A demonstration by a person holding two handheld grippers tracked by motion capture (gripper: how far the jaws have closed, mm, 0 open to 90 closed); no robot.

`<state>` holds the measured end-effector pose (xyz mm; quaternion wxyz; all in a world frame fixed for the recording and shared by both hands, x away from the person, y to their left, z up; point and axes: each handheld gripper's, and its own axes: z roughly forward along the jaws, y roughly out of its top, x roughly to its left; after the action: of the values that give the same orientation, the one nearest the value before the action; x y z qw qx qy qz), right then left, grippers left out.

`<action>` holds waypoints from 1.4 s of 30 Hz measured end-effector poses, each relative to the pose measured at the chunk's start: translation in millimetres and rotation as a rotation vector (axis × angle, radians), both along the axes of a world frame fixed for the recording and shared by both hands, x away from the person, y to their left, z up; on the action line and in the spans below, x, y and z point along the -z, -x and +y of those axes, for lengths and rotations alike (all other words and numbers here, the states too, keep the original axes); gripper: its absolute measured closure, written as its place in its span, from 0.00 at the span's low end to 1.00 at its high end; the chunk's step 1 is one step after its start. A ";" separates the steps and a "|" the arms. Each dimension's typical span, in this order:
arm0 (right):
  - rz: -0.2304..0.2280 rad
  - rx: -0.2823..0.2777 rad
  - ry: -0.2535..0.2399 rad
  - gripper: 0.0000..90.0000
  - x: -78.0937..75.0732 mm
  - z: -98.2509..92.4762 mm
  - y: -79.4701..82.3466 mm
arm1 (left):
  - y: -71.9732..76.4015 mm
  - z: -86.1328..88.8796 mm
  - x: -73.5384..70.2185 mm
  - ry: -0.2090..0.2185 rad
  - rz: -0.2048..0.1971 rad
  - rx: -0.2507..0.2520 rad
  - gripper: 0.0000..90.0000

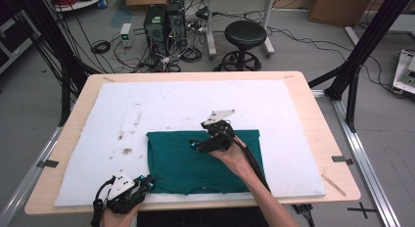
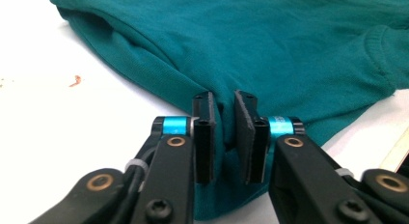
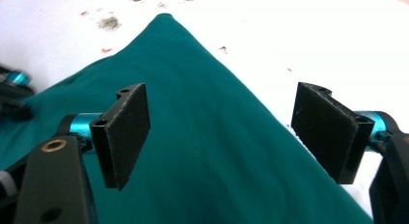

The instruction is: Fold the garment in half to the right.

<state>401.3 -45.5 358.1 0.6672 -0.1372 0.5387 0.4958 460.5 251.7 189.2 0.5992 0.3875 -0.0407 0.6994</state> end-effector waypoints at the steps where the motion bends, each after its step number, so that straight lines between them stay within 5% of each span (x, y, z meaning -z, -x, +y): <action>1: 0.007 0.001 0.009 0.24 -3.5 5.7 -1.0 | -0.1 -0.1 0.1 -0.001 -0.001 0.001 0.90; 10: 0.037 0.014 0.097 0.28 -22.6 61.4 -4.1 | 0.2 1.8 -1.8 -0.010 0.013 0.014 0.91; 25: 0.040 0.139 0.176 0.28 -40.3 134.4 -14.1 | 1.1 3.4 -3.8 -0.019 0.029 0.021 0.89; 37: 0.096 0.134 0.194 0.39 -53.0 150.4 -30.4 | 1.5 1.2 -2.0 -0.014 0.021 0.006 0.92; 42: 0.081 0.164 0.203 0.42 -51.6 155.3 -33.0 | 1.4 2.0 -2.8 -0.016 0.026 0.014 0.92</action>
<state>434.3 109.8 409.7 0.6659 -0.1394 0.6222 0.3873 459.0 253.7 192.0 0.6013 0.4012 -0.0412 0.6898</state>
